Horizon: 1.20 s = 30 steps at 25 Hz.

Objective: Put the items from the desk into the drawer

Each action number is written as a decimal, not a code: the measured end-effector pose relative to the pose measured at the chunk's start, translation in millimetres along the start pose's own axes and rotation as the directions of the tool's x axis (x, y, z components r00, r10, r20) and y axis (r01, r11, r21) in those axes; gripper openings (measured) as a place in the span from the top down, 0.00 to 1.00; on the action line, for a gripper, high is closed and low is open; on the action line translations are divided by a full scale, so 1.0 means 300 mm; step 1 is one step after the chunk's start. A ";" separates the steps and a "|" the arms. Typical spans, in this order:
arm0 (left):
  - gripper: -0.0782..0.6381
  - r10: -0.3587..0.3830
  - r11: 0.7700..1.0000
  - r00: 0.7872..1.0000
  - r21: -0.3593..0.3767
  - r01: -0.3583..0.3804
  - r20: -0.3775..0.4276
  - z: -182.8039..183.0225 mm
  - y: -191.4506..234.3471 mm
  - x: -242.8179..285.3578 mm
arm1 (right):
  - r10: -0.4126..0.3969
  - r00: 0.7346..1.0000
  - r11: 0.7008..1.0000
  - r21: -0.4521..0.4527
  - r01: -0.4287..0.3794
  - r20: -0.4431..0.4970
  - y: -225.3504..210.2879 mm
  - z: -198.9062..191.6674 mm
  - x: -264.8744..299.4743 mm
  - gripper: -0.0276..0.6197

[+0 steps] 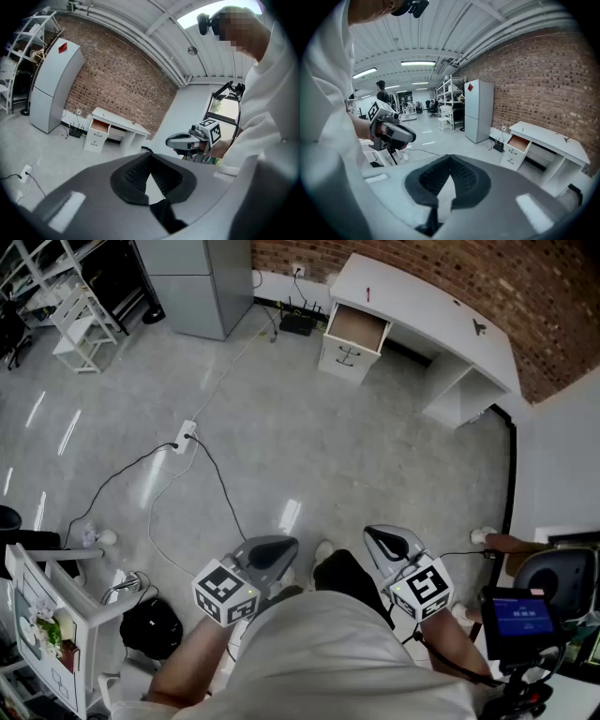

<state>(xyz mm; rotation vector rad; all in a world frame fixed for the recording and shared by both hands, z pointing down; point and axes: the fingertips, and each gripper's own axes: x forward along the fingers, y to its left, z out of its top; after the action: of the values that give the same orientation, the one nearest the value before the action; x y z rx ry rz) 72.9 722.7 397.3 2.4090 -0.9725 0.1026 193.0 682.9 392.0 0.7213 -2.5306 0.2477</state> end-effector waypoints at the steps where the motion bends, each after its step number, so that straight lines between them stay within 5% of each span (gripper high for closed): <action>1: 0.88 0.006 1.000 1.000 0.001 -0.006 0.005 0.014 0.019 0.006 | 0.006 1.000 1.000 -0.002 -0.006 -0.003 -0.015 0.009 0.019 0.95; 13: 0.88 0.123 0.992 0.992 0.000 -0.123 -0.012 0.276 0.377 0.206 | 0.112 0.992 0.994 -0.024 -0.111 0.052 -0.410 0.246 0.396 0.95; 20: 0.88 0.161 0.985 0.987 0.062 -0.161 0.004 0.564 0.614 0.526 | 0.128 0.987 0.992 -0.023 -0.126 0.096 -0.825 0.356 0.607 0.90; 26: 0.85 0.127 0.990 0.992 0.058 -0.127 0.010 0.664 0.735 0.577 | 0.086 0.992 0.996 0.014 -0.087 0.091 -0.938 0.431 0.735 0.85; 30: 0.84 0.093 0.994 0.996 0.059 -0.093 0.003 0.736 0.945 0.618 | 0.040 0.997 0.999 0.025 -0.041 0.068 -1.047 0.474 0.904 0.80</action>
<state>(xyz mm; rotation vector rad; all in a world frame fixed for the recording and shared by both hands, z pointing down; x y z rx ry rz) -6.2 326.2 384.7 2.4174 -1.0959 0.1671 102.7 254.5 418.5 0.6999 -2.6127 0.2750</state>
